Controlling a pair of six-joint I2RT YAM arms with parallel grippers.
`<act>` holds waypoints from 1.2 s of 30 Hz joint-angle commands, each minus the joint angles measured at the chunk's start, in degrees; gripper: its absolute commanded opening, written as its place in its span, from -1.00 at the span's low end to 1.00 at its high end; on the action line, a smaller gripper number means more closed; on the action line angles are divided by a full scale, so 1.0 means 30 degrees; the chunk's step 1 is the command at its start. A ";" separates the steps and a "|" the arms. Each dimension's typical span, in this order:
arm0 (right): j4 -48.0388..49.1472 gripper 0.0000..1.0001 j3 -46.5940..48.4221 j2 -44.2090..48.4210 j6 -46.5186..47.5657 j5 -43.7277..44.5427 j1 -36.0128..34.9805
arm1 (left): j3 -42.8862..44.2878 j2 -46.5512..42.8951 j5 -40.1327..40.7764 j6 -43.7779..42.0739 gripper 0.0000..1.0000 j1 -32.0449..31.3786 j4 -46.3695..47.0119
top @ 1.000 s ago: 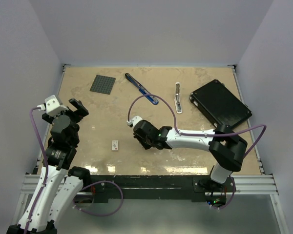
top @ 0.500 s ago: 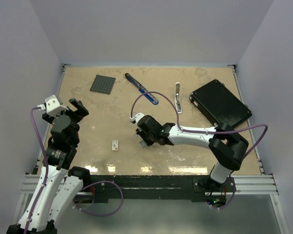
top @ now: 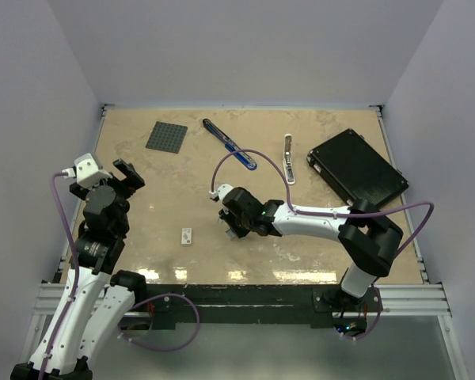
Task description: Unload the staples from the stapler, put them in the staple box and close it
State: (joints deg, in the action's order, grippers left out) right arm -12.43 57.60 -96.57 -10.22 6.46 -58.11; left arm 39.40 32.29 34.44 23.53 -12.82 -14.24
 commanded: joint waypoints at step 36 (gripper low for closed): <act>0.0304 -0.51 -0.0217 -0.0299 -0.0168 0.0220 0.0004 | -0.0037 0.0076 -0.0141 0.0213 0.89 -0.0063 0.0762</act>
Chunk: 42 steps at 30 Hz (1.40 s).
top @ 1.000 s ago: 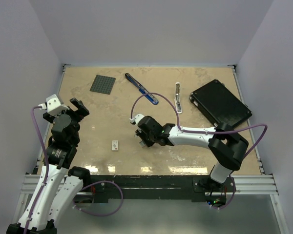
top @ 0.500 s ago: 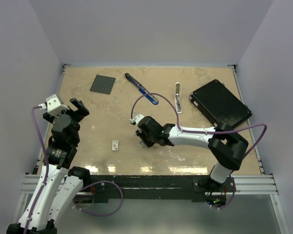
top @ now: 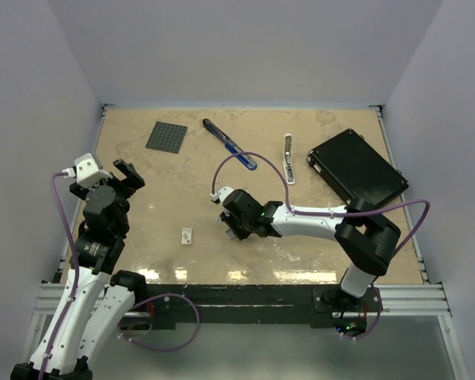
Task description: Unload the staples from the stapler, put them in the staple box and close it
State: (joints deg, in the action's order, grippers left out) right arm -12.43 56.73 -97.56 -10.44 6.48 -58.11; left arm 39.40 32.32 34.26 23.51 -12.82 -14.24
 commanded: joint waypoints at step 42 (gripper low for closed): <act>-0.0663 0.05 0.5406 -0.3368 -0.8063 0.3933 0.0150 | -0.0066 -0.0079 -0.0024 0.0192 0.89 -0.0034 0.0792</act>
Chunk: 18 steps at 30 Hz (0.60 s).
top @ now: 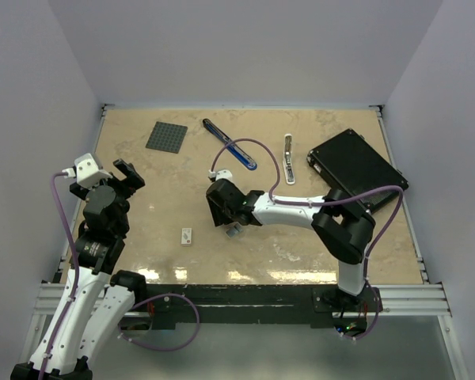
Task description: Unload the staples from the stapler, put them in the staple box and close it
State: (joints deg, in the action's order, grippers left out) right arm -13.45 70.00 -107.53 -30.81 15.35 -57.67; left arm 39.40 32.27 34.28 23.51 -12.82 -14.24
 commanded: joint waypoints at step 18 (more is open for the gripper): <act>-0.0555 -0.07 0.2360 -0.2302 -0.1333 0.0741 -0.0521 | -0.0066 -0.0064 -0.0148 0.0192 0.89 -0.0034 0.0821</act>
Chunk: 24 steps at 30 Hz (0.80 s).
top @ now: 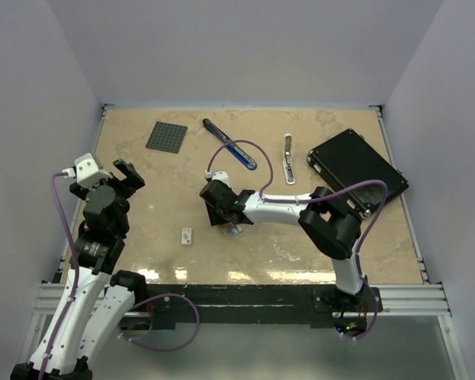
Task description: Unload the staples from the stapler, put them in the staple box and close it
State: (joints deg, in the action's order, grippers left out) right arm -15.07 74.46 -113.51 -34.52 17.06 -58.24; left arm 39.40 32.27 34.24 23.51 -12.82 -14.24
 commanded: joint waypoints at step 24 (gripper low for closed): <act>-0.0834 -0.27 0.1695 -0.1039 0.1049 0.1256 -0.1036 | -0.0037 0.0200 -0.0163 0.0191 0.89 -0.0034 0.0792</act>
State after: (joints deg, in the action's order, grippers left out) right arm -15.59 77.32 -115.66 -31.94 18.00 -60.84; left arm 39.40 32.58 33.80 23.51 -12.82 -14.22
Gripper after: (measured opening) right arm 0.370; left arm 0.945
